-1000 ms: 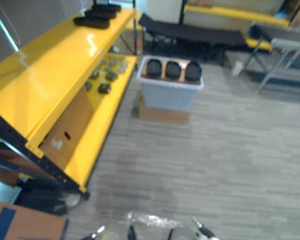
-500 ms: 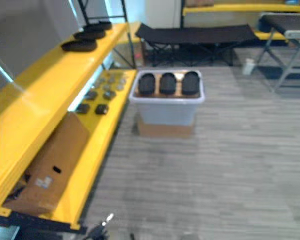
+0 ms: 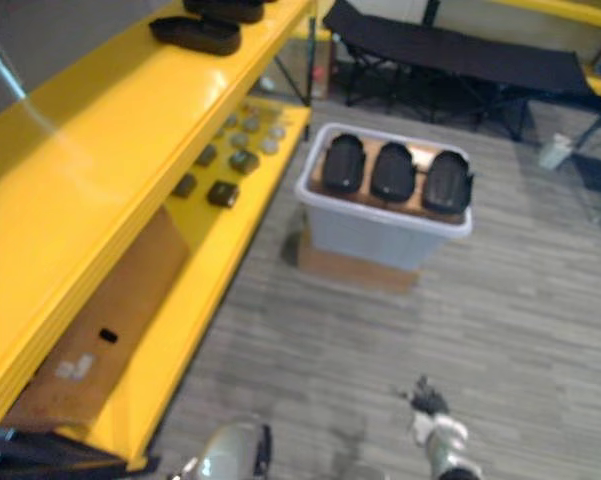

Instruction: Walk over and take plastic housings, then place them on the shelf

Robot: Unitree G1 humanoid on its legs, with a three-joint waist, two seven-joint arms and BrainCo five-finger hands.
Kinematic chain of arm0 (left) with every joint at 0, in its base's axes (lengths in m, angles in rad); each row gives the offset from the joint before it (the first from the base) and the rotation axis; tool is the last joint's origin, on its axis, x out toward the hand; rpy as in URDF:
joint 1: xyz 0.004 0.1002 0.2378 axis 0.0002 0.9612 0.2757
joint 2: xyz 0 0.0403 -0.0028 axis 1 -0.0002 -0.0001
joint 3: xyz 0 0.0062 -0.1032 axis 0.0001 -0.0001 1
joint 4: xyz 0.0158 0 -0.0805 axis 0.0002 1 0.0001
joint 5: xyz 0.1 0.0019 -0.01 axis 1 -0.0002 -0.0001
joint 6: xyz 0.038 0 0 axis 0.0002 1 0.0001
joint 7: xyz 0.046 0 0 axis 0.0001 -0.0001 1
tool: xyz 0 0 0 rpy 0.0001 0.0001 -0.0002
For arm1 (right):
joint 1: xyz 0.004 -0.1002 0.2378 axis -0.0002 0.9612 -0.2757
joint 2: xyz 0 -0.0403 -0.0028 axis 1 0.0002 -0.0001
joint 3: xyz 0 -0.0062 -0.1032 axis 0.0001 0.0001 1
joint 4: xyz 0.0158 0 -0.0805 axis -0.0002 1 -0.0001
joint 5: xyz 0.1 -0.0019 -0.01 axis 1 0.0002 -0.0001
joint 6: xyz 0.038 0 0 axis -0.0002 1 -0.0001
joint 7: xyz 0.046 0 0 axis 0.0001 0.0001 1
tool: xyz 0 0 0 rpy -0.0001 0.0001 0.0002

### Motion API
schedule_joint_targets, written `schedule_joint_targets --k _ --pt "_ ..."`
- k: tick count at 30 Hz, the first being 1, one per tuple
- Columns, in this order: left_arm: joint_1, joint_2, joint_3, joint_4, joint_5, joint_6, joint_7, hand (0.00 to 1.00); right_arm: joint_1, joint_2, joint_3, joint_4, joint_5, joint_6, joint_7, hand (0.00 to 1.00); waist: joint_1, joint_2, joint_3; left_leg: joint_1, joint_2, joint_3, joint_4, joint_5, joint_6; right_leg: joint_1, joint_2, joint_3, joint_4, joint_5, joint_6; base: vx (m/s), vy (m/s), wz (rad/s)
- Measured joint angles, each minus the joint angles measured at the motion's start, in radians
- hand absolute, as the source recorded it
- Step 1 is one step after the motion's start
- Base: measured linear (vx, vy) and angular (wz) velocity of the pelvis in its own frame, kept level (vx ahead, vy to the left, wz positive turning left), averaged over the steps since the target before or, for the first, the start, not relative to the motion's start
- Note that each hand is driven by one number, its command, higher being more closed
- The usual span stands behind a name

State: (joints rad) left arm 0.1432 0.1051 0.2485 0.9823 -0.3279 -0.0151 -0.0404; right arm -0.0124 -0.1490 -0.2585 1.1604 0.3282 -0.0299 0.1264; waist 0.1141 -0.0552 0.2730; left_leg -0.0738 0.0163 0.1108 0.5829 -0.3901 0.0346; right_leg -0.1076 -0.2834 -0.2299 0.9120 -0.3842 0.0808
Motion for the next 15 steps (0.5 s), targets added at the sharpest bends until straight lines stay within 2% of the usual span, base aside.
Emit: schedule_joint_targets --k 1,2,3,4,5,6,8,9,11,12,13,14,15 --pt "-0.025 -0.002 -0.016 -0.013 -0.028 -0.008 0.002 0.0 0.033 0.011 -0.003 0.01 -0.001 0.014 0.002 0.0 -0.022 0.028 -0.009 0.026 0.034 -0.02 -0.029 0.002 -0.008 -0.043 0.045 -0.024 -0.156 0.001 -0.004 0.47 -0.192 0.23" --pt "-0.056 -0.004 -0.037 -0.027 -0.035 -0.025 0.002 0.0 0.054 0.023 -0.034 0.007 0.009 0.018 0.003 0.0 -0.039 0.043 -0.017 0.039 0.068 -0.025 -0.051 -0.001 -0.035 -0.102 0.08 -0.016 -0.315 0.044 0.011 0.36 -0.187 0.22" --pt "-0.087 -0.009 -0.039 -0.029 -0.056 -0.039 0.002 0.0 0.056 0.029 -0.045 0.003 0.007 0.025 -0.004 0.0 -0.053 0.05 -0.014 0.049 0.088 -0.034 -0.061 -0.009 -0.051 -0.134 0.089 -0.01 -0.423 0.145 0.01 0.45 -0.286 0.25" --pt "-0.123 -0.017 -0.037 -0.033 -0.067 -0.049 0.004 0.0 0.083 0.046 -0.085 -0.001 0.007 0.042 -0.017 0.0 -0.061 0.048 -0.023 0.069 0.11 -0.051 -0.064 -0.026 -0.081 -0.132 0.089 -0.014 -0.534 0.323 0.015 0.39 -0.272 0.19" --pt "-0.132 -0.017 -0.036 -0.044 -0.068 -0.051 0.007 0.0 0.093 0.058 -0.107 -0.008 0.004 0.05 -0.022 0.0 -0.057 0.048 -0.027 0.078 0.12 -0.05 -0.062 -0.034 -0.096 -0.119 0.094 -0.025 -0.553 0.381 0.006 0.41 -0.27 0.1" --pt "-0.143 -0.052 -0.036 -0.059 -0.079 -0.048 0.021 0.0 0.102 0.061 -0.137 -0.018 -0.017 0.058 -0.025 0.0 -0.055 0.083 -0.031 0.079 0.161 -0.05 -0.054 -0.043 -0.111 -0.1 0.128 -0.055 -0.551 0.384 -0.01 0.3 -0.187 0.01" --pt "-0.149 -0.122 -0.036 -0.086 -0.103 -0.037 0.036 0.0 0.131 0.066 -0.159 -0.049 -0.07 0.076 -0.021 0.0 -0.062 0.096 -0.034 0.103 0.189 -0.046 -0.063 -0.026 -0.116 -0.093 0.127 -0.075 -0.463 0.327 -0.048 0.32 -0.166 0.23" --pt "-0.149 -0.131 -0.037 -0.086 -0.103 -0.028 0.038 0.0 0.136 0.071 -0.16 -0.057 -0.076 0.08 -0.02 0.0 -0.063 0.097 -0.034 0.122 0.195 -0.048 -0.071 -0.02 -0.123 -0.083 0.126 -0.076 -0.438 0.312 -0.05 0.25 -0.093 0.55" --pt "-0.139 -0.14 -0.045 -0.086 -0.094 0.012 0.068 0.0 0.168 0.097 -0.159 -0.08 -0.088 0.076 -0.023 0.0 -0.069 0.069 -0.047 0.17 0.191 -0.052 -0.088 -0.014 -0.127 -0.083 0.088 -0.072 -0.315 0.214 -0.013 0.2 -0.049 0.73" --pt "-0.13 -0.132 -0.047 -0.08 -0.094 0.019 0.077 0.0 0.168 0.104 -0.154 -0.076 -0.087 0.075 -0.024 0.0 -0.066 0.05 -0.058 0.173 0.185 -0.051 -0.087 -0.015 -0.127 -0.083 0.083 -0.06 -0.316 0.189 -0.001 0.12 -0.048 0.52" --pt "-0.105 -0.111 -0.033 -0.064 -0.096 0.033 0.099 0.0 0.167 0.109 -0.128 -0.073 -0.087 0.075 -0.024 0.0 -0.066 0.025 -0.078 0.158 0.182 -0.055 -0.076 -0.016 -0.124 -0.074 0.079 -0.058 -0.335 0.137 0.007 0.08 -0.07 0.28" --pt "-0.102 -0.107 -0.022 -0.054 -0.097 0.039 0.11 0.0 0.163 0.106 -0.124 -0.069 -0.087 0.073 -0.025 0.0 -0.065 0.03 -0.079 0.152 0.183 -0.061 -0.047 -0.017 -0.122 -0.065 0.086 -0.067 -0.339 0.115 0.008 0.16 -0.178 0.32" --pt "-0.096 -0.103 0.027 -0.029 -0.095 0.039 0.122 0.0 0.16 0.088 -0.107 -0.047 -0.085 0.05 -0.033 0.0 -0.062 0.046 -0.086 0.039 0.205 -0.083 0.13 0.039 -0.053 -0.057 0.106 -0.086 -0.361 0.107 0.006 0.17 -0.188 0.2"
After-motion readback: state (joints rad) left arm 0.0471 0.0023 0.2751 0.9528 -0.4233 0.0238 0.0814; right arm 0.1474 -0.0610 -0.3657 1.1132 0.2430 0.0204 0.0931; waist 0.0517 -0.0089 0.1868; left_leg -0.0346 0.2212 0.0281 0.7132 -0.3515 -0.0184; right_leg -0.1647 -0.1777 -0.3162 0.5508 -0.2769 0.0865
